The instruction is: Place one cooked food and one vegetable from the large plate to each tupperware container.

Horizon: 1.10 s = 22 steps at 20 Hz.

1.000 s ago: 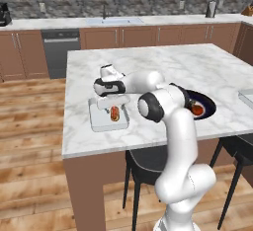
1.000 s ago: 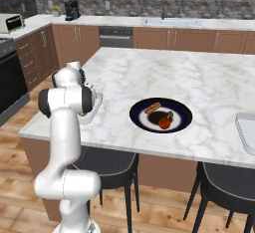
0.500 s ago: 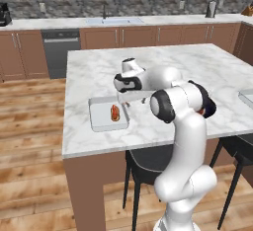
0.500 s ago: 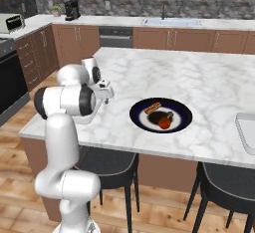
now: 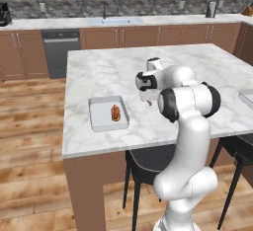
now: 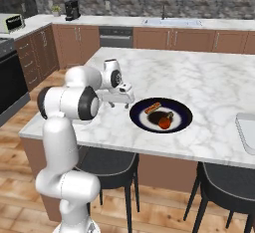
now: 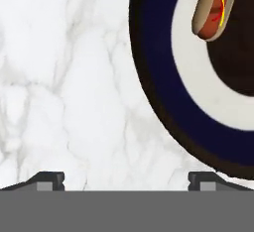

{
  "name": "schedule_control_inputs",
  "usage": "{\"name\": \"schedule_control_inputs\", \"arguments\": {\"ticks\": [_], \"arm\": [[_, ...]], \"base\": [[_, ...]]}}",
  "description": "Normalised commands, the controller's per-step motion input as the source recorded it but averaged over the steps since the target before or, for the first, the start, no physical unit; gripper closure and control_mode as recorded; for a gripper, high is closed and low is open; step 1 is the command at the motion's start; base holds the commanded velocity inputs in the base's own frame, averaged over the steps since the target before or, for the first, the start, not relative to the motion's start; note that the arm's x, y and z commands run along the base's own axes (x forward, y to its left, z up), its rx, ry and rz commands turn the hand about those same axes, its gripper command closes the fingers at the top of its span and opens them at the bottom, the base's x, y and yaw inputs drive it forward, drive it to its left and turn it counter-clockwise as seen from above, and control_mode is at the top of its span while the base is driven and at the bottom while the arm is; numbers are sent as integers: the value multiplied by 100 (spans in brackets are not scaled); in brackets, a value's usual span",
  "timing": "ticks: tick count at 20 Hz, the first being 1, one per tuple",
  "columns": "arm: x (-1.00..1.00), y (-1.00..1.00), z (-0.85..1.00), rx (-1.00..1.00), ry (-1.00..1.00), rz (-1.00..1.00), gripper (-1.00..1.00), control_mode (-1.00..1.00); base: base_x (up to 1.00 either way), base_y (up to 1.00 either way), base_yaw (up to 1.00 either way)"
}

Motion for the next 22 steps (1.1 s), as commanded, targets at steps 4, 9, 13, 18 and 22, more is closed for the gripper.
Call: {"name": "schedule_control_inputs", "arguments": {"ticks": [4, 9, 13, 18, 22], "arm": [[-22, -100, 0, 0, 0, -21, -100, -100], [-6, -100, 5, 0, 0, -11, -100, -100], [-1, -100, 0, 9, 2, 0, -100, -100], [6, -92, -5, 9, 0, 0, -100, -100], [12, -62, -10, 12, 0, 4, -100, -100]], "base": [[0, 0, 0], [0, 0, 0], [0, 0, 0], [0, 0, 0], [0, 0, 0]]}}
